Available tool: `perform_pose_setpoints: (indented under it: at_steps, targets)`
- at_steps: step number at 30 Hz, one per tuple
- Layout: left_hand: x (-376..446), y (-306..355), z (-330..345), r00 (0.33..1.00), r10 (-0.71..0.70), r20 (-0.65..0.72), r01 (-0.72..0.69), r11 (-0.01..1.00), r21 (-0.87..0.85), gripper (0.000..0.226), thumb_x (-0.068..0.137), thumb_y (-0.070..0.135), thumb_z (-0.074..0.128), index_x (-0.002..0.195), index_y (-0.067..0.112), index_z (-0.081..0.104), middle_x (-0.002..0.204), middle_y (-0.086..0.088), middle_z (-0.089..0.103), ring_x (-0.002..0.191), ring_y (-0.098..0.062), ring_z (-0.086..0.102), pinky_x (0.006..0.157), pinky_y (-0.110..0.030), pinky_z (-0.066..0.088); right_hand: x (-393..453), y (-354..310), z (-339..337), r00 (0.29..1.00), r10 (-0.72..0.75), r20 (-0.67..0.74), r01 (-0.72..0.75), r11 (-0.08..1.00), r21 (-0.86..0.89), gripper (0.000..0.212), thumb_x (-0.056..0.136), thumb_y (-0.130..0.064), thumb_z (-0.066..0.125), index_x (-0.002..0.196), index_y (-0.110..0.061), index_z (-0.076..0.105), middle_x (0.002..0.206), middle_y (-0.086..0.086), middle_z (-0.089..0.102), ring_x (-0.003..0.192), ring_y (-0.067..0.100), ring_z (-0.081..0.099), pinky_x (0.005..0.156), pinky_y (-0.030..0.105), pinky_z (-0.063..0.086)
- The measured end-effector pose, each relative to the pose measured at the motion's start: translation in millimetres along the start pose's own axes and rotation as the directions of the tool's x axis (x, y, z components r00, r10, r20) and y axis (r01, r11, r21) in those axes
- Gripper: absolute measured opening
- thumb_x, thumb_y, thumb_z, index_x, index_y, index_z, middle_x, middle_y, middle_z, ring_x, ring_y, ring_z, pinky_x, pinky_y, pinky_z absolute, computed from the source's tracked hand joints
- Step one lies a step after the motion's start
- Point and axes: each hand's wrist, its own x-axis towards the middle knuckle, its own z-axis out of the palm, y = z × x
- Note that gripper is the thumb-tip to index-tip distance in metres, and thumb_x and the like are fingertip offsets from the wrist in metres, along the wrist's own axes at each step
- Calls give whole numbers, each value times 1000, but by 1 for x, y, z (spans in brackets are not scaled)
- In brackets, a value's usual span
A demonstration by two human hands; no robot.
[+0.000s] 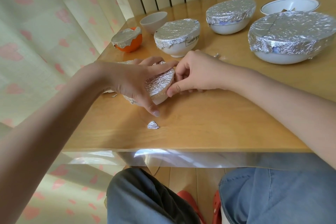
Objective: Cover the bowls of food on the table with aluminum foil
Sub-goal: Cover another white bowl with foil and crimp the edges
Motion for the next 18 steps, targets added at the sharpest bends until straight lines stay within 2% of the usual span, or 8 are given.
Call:
perform_pose_setpoints:
  at_steps: [2,4,8,11,13,15,17,18]
  targets:
    - [1,0,0,1000,-14,4,14,1000,12,120,56,56,85,117,81,-14,146,38,-5,145,-8,0,118,-42,16,-1,-2,-4,999,-25,41,25,1000,19,41,61,-50,80,57,-12,66,49,2,58,43,15,44,43,23,35]
    - [2,-1,0,1000,-27,5,27,1000,6,123,55,56,85,127,77,-12,147,37,-5,146,-11,2,118,-45,19,-1,-2,-4,1000,-6,1,6,1000,21,47,62,-52,79,59,-7,65,43,-3,54,38,12,42,39,20,33]
    - [5,-4,-1,1000,-12,22,11,1000,12,125,48,66,82,127,77,-13,151,35,-8,147,-13,2,118,-49,19,1,4,3,998,-9,-62,5,998,-63,54,58,-58,78,56,-7,63,47,4,57,39,8,41,41,21,34]
    - [5,-16,-3,1000,13,25,-14,999,51,131,35,95,59,128,69,-30,155,23,-28,147,-14,-19,120,-52,4,-6,7,-9,998,5,63,3,992,-126,41,65,-50,79,57,-13,64,47,-6,55,45,4,43,47,18,34]
    - [-3,-30,0,987,117,-113,-123,991,-53,115,42,104,38,129,69,-29,155,20,-29,146,-10,-22,121,-48,1,-14,6,-19,1000,29,-1,-29,995,-91,38,74,-46,74,60,-13,64,44,-12,55,43,1,46,46,10,32]
    - [-9,-43,13,906,86,-415,-232,920,-316,103,60,100,25,146,55,-9,161,21,-6,147,2,-4,121,-36,4,-13,7,-22,970,25,-244,-20,1000,21,37,87,-42,63,68,-10,65,49,-13,58,45,-2,49,48,9,35]
    - [-5,-46,37,727,-208,-654,-346,712,-611,85,85,82,16,154,33,23,157,18,27,141,7,24,122,-32,13,-2,2,-16,906,44,-421,29,986,165,36,96,-39,51,85,-8,65,71,-7,64,59,-4,54,60,17,45]
    - [0,-44,49,636,-377,-673,-399,585,-706,75,95,69,14,150,23,35,151,13,40,135,5,36,121,-32,20,8,-3,-10,899,82,-430,33,967,253,36,97,-38,47,95,-8,65,85,-3,65,73,-3,58,72,24,49]
